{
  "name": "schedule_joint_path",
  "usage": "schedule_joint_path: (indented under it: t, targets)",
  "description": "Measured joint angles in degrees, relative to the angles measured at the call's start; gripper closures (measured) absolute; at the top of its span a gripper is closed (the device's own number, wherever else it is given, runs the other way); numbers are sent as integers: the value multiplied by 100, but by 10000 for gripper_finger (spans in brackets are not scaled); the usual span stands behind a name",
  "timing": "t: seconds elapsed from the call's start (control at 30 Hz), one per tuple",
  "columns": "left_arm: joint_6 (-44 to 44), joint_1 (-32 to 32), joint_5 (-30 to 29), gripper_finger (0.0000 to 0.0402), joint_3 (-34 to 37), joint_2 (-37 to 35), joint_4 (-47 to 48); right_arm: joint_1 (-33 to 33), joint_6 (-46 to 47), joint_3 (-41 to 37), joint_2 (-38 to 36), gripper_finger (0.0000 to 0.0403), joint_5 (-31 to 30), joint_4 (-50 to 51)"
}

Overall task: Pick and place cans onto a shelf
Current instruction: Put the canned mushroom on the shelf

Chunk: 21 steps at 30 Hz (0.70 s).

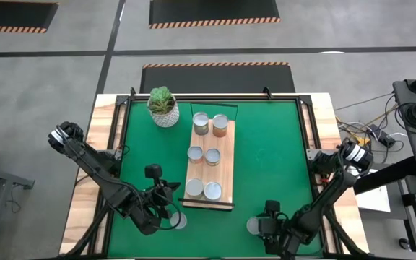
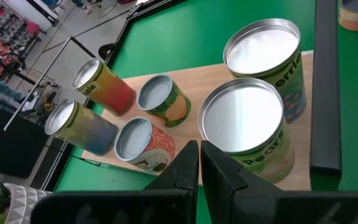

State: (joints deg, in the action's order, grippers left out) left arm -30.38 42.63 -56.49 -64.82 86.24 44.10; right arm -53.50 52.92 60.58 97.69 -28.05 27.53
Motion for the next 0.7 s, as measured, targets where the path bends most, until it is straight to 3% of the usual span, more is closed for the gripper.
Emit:
schedule_joint_path:
  t: [0.27,0.7]
  targets:
    - [-56,2,0,402,0,2,-23,53,-215,-433,0,76,-59,-897]
    - [-58,4,1,402,-2,4,-167,81,-305,-761,0,83,-73,-1304]
